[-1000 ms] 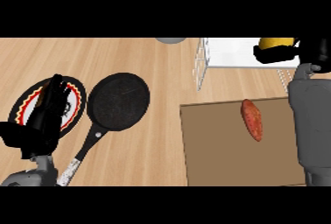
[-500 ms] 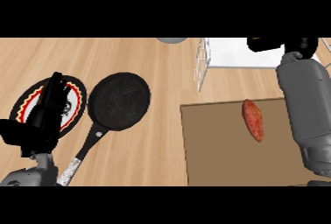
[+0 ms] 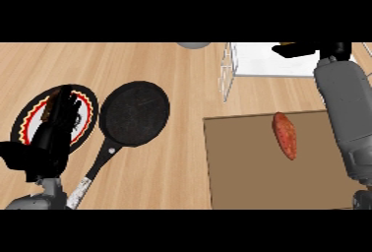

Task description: Pick the lemon from the tray and place it in the tiered shelf

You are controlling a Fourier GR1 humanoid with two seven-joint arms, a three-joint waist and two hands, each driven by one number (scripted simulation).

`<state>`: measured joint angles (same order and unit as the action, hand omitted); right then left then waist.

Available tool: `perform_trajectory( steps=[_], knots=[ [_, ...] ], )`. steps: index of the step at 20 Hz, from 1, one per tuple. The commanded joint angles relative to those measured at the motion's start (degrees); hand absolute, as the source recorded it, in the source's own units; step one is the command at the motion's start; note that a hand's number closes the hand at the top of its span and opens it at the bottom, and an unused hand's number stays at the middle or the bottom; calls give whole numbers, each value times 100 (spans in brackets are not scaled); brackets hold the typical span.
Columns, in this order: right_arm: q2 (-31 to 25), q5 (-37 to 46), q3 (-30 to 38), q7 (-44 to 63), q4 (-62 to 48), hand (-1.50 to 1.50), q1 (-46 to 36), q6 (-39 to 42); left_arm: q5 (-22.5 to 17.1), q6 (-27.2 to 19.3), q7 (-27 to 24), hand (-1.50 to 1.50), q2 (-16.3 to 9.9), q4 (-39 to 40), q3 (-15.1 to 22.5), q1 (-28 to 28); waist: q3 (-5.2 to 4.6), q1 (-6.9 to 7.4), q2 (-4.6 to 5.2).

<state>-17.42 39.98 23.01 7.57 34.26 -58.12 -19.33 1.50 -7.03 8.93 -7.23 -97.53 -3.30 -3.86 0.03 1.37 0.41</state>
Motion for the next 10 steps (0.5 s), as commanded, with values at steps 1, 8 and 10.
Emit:
perform_trajectory(
  steps=[1,8,10],
  knots=[
    [-309,-427,232,-441,-306,-150,-170,324,-28,-56,79,0,-32,133,-152,-287,0,-41,-5],
    [-307,-1097,549,-900,128,-150,-295,343,-96,68,-91,0,-110,297,-268,-215,-2,-101,-35],
    [-325,-1164,627,-739,100,-150,-437,67,-123,137,-41,0,-170,235,-291,-158,-3,-65,-26]
  ],
)
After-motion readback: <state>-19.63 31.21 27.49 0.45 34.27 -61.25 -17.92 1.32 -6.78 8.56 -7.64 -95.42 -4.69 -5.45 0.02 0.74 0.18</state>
